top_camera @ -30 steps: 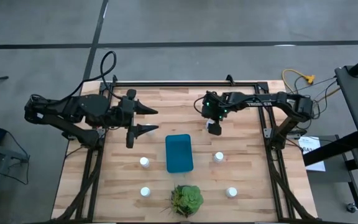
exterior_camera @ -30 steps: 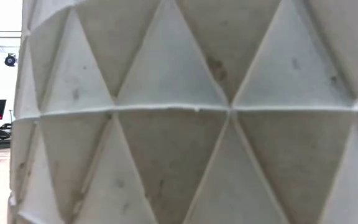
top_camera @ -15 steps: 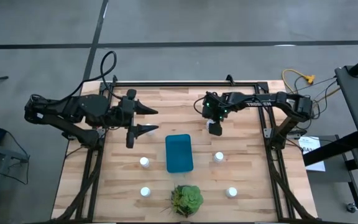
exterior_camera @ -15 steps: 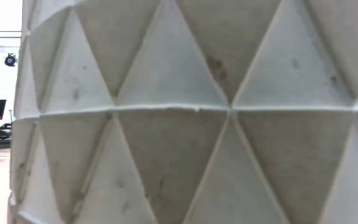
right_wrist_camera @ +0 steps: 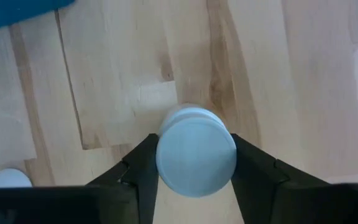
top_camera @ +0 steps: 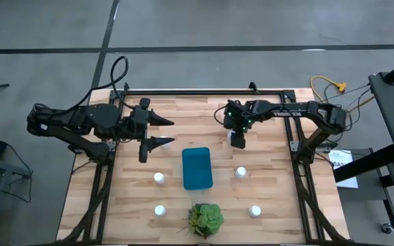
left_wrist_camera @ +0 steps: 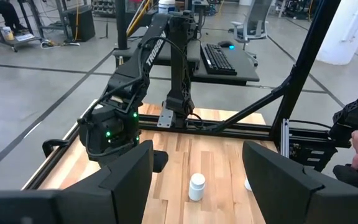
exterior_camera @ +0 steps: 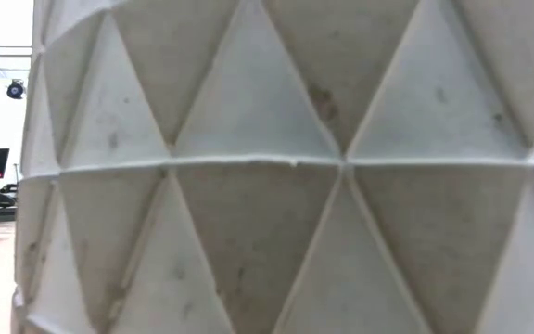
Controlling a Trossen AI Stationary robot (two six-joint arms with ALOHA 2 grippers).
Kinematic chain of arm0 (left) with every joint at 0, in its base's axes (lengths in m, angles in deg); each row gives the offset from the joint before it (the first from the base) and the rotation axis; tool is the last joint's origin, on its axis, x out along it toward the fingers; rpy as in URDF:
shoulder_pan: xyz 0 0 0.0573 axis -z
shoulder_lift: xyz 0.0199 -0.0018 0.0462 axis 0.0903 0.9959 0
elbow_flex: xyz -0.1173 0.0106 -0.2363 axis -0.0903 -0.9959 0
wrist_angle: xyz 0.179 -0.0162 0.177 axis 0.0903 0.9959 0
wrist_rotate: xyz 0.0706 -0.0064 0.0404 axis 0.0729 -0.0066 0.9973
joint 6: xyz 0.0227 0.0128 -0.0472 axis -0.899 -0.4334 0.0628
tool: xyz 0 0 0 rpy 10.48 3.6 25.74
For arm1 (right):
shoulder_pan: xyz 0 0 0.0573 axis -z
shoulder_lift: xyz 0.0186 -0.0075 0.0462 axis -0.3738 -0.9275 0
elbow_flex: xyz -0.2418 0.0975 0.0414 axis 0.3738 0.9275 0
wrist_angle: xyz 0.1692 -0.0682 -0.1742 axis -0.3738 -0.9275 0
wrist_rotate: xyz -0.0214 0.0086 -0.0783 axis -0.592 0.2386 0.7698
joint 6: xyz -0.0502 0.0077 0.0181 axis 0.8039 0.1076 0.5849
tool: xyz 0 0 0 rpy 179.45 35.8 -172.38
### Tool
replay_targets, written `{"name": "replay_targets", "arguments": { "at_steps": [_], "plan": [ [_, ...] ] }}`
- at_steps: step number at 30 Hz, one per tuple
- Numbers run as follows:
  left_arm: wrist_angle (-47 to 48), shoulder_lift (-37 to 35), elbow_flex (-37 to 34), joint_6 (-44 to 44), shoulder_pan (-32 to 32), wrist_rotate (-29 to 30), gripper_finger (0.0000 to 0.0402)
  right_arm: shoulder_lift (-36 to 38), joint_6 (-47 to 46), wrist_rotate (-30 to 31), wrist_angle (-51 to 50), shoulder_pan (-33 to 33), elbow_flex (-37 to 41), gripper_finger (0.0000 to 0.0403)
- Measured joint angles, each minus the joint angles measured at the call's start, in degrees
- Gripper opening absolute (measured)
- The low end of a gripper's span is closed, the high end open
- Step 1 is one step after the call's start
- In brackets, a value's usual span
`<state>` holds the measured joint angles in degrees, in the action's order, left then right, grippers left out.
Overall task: Pick and place pill bottles into a basket
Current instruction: Put the medicine bottle into the container
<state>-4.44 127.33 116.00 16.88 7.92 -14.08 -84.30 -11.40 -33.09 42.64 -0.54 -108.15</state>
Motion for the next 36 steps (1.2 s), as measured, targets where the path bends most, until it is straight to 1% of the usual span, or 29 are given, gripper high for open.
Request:
{"name": "replay_targets", "arguments": {
  "at_steps": [7,14,28,36],
  "plan": [
    [0.0,0.0,0.0,0.0,0.0,0.0,0.0231,0.3,0.2,0.0,-4.6,0.0,-5.3,0.0148],
    [0.0,0.0,0.0,0.0,0.0,0.0,0.0231,0.7,0.5,0.0,-9.6,0.0,-13.6,0.0148],
    [0.0,-0.6,0.0,0.0,0.0,0.0,0.0231,4.0,-0.9,0.3,-16.3,-0.3,-29.4,0.0148],
    [0.0,-2.0,0.0,0.0,0.0,0.0,0.0231,4.1,-2.5,0.4,-17.6,-3.2,-35.6,0.0148]
  ]
}}
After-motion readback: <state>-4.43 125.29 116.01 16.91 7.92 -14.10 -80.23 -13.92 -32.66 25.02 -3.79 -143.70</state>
